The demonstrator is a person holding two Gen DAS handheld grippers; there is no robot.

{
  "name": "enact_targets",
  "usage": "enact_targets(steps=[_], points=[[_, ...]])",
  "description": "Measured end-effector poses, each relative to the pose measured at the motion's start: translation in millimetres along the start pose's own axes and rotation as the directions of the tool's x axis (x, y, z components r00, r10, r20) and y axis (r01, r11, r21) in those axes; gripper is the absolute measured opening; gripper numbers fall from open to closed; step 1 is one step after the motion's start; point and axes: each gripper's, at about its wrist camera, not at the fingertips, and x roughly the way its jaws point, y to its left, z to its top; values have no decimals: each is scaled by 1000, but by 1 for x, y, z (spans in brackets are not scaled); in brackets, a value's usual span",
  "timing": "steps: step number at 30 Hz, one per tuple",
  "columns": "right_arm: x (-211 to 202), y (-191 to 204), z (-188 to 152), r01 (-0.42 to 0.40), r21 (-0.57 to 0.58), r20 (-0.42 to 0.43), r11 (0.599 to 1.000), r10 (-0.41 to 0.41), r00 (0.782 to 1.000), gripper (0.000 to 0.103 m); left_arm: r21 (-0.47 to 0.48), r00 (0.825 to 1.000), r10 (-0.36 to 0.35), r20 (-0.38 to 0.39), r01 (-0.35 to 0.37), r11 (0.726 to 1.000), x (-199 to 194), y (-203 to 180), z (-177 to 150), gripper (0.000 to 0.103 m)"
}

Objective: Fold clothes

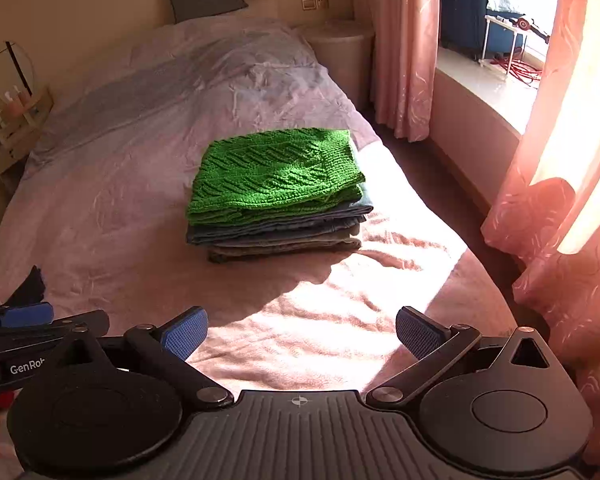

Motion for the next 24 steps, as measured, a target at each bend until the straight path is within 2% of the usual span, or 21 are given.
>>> enact_targets(steps=[14, 24], points=[[56, -10, 13, 16, 3, -103, 1000, -16, 995, 102, 28, 997, 6, -70, -4, 1000, 50, -10, 17, 62], [88, -12, 23, 24, 2, -141, 1000, -23, 990, 102, 38, 995, 6, -101, -2, 999, 81, -14, 33, 62]])
